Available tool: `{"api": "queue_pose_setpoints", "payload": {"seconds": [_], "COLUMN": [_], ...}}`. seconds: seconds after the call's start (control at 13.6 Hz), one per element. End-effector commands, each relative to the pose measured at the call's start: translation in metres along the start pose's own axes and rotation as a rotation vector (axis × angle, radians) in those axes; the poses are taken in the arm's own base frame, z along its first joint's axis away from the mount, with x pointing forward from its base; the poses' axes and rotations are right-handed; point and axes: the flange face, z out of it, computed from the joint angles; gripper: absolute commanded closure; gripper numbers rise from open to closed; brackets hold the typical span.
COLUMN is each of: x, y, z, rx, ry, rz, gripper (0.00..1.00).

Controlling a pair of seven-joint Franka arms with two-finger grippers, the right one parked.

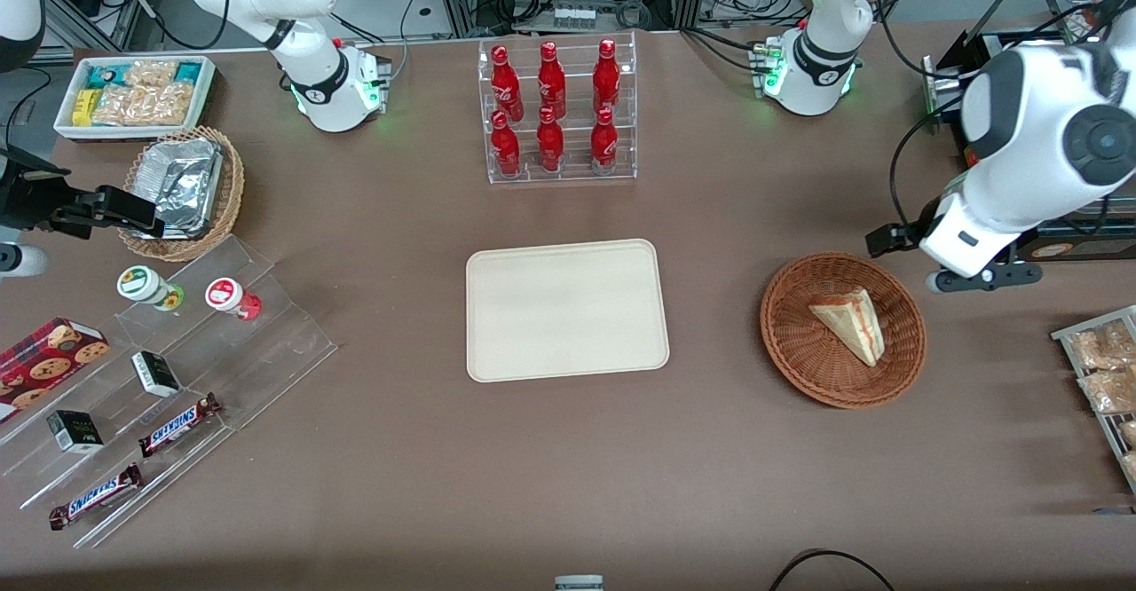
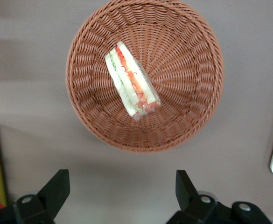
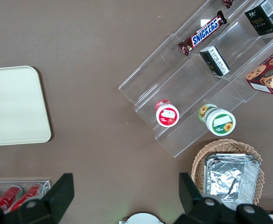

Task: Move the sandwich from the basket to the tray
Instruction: 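Move the left gripper over the wicker basket toward the wrapped sandwich, then lower the left gripper and close it on the wrapped sandwich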

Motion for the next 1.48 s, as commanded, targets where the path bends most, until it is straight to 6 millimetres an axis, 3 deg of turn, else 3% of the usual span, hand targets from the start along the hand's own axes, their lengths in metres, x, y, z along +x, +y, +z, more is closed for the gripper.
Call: {"api": "queue_pose_setpoints", "payload": {"seconds": [0.0,0.66,1.4], "x": [-0.001,0.035,0.044], "y": [0.0,0.009,0.008], "z": [0.021,0.09,0.137], "rx": [-0.014,-0.04,-0.057], "ry": [0.028,0.035,0.044], "rz": [-0.045,-0.486,-0.546], "gripper": [0.0,0.0,0.0]}}
